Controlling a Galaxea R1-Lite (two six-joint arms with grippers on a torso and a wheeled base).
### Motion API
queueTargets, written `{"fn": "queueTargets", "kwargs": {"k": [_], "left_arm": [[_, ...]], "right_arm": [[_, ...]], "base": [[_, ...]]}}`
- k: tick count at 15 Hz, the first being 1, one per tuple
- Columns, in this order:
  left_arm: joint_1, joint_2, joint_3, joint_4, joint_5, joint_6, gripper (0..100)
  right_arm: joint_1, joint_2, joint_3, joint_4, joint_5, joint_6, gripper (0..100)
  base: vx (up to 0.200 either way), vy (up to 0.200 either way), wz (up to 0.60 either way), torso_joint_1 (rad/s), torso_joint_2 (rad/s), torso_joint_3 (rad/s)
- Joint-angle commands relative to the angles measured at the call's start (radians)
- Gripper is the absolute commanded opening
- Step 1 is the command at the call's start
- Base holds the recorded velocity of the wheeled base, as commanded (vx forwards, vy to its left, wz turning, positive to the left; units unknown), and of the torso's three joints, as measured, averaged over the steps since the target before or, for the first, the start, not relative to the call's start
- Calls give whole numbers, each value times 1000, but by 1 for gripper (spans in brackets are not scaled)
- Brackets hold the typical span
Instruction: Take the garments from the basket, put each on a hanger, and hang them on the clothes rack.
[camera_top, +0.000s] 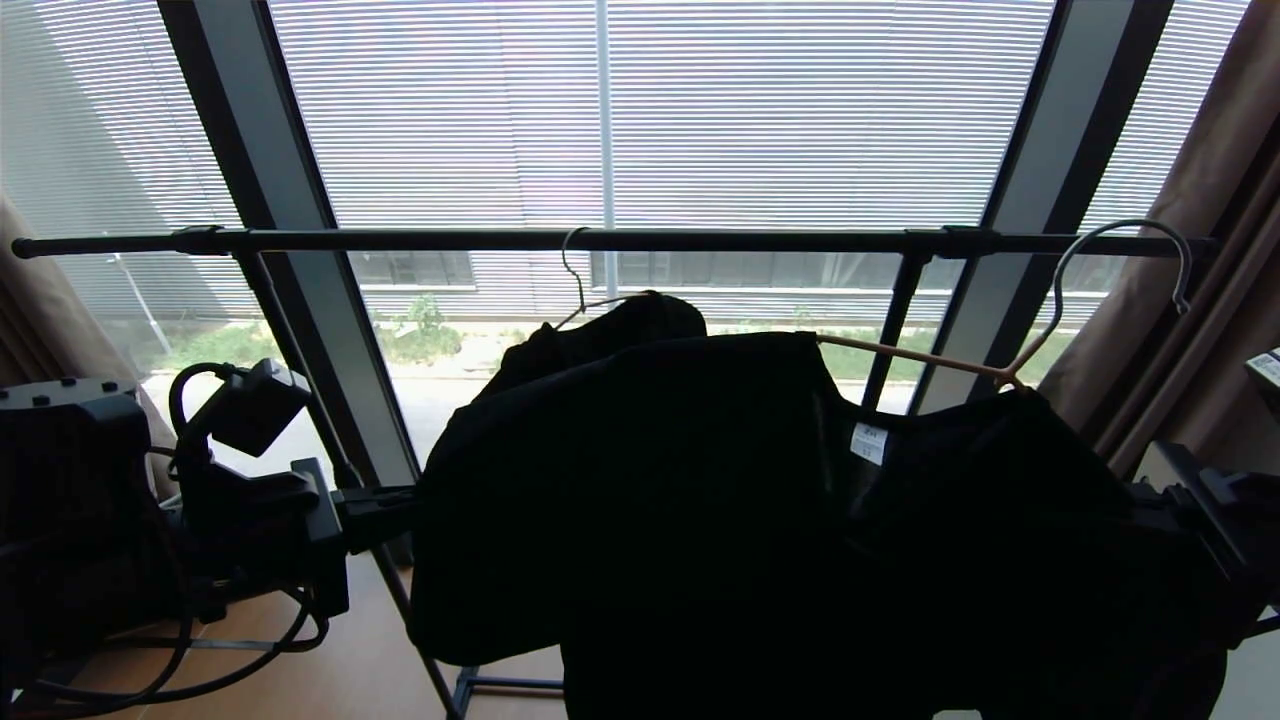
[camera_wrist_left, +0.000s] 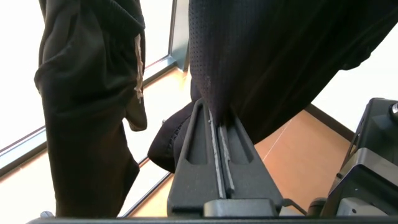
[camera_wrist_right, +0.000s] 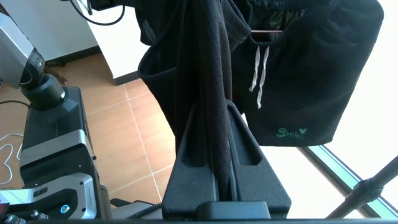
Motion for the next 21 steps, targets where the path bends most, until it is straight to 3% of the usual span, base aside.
{"fn": "queueTargets", "kwargs": {"k": [1, 2, 6, 10, 11, 12, 13, 16, 21], "left_arm": [[-1, 1, 1, 0, 0, -1, 0], [0, 1, 1, 0, 0, -5, 100], [26, -35, 1, 0, -3, -7, 100], [5, -45, -121, 76, 4, -38, 100], [-27, -53, -227, 224, 4, -41, 100], [-70, -68, -391, 463, 4, -39, 100], [-93, -67, -497, 596, 4, -28, 100], [-164, -49, -624, 710, 4, 41, 100], [-285, 24, -614, 740, -8, 338, 100]], "right_arm": [[0, 1, 1, 0, 0, 0, 0], [0, 3, 1, 0, 0, 0, 0], [0, 8, -1, 3, -2, -3, 0], [42, 38, 7, 6, -2, -6, 0], [63, 58, 12, 7, -2, -6, 0], [99, 78, 15, 12, -2, -6, 0], [128, 89, 18, 14, -2, -6, 0], [188, 124, 33, 15, -3, -6, 0], [249, 133, 56, 14, -3, -12, 0]], "base": [[0, 0, 0, 0, 0, 0], [0, 0, 0, 0, 0, 0], [0, 0, 0, 0, 0, 0], [0, 0, 0, 0, 0, 0], [0, 0, 0, 0, 0, 0], [0, 0, 0, 0, 0, 0], [0, 0, 0, 0, 0, 0], [0, 0, 0, 0, 0, 0], [0, 0, 0, 0, 0, 0]]}}
